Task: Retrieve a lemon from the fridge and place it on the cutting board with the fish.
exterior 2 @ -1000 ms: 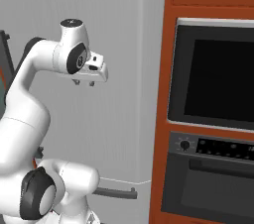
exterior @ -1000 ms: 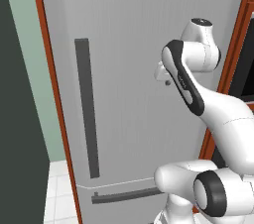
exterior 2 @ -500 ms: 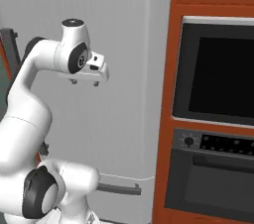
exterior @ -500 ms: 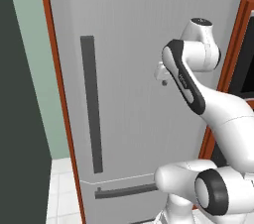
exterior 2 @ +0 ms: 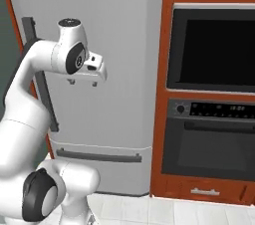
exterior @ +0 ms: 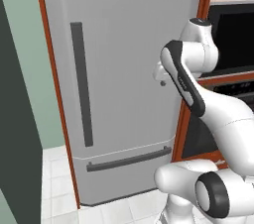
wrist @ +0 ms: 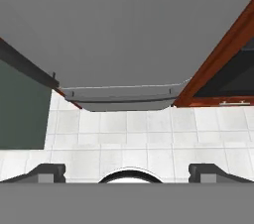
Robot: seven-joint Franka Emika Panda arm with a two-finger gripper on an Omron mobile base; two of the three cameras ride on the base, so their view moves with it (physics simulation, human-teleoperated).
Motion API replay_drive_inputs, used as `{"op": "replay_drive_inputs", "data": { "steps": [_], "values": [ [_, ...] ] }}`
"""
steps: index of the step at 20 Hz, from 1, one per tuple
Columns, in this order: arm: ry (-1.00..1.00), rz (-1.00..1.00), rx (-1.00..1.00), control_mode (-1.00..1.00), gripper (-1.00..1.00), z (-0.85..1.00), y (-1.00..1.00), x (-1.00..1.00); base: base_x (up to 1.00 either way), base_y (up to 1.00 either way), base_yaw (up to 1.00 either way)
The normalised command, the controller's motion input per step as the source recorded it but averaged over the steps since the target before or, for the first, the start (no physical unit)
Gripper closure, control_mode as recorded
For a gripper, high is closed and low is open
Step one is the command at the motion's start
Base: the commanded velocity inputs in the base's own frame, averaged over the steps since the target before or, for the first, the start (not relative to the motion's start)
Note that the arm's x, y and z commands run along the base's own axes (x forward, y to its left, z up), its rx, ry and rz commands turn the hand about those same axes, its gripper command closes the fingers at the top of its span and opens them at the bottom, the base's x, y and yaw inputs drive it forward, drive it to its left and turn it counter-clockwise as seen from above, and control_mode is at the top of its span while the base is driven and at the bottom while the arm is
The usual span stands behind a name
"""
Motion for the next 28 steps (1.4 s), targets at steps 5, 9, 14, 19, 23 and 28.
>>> {"op": "replay_drive_inputs", "data": {
  "steps": [5, 9, 14, 19, 23, 28],
  "values": [
    [0.00, 0.00, 0.00, 1.00, -1.00, 0.00, 0.00, 0.00, -0.02, 0.19, -0.08],
    [0.00, 0.00, 0.00, 1.00, -1.00, 0.00, 0.00, 0.00, -0.01, 0.68, -0.11],
    [0.00, 0.00, 0.00, 1.00, -1.00, 0.00, 0.00, 0.00, -0.01, 0.71, -0.03],
    [0.00, 0.00, 0.00, 1.00, -1.00, 0.00, 0.00, 0.00, 0.01, 0.25, -0.03],
    [0.00, 0.00, 0.00, 1.00, -1.00, 0.00, 0.00, 0.00, 0.00, 0.29, -0.04],
    [0.00, 0.00, 0.00, 1.00, -1.00, 0.00, 0.00, 0.00, 0.00, 0.59, -0.07]
  ]
}}
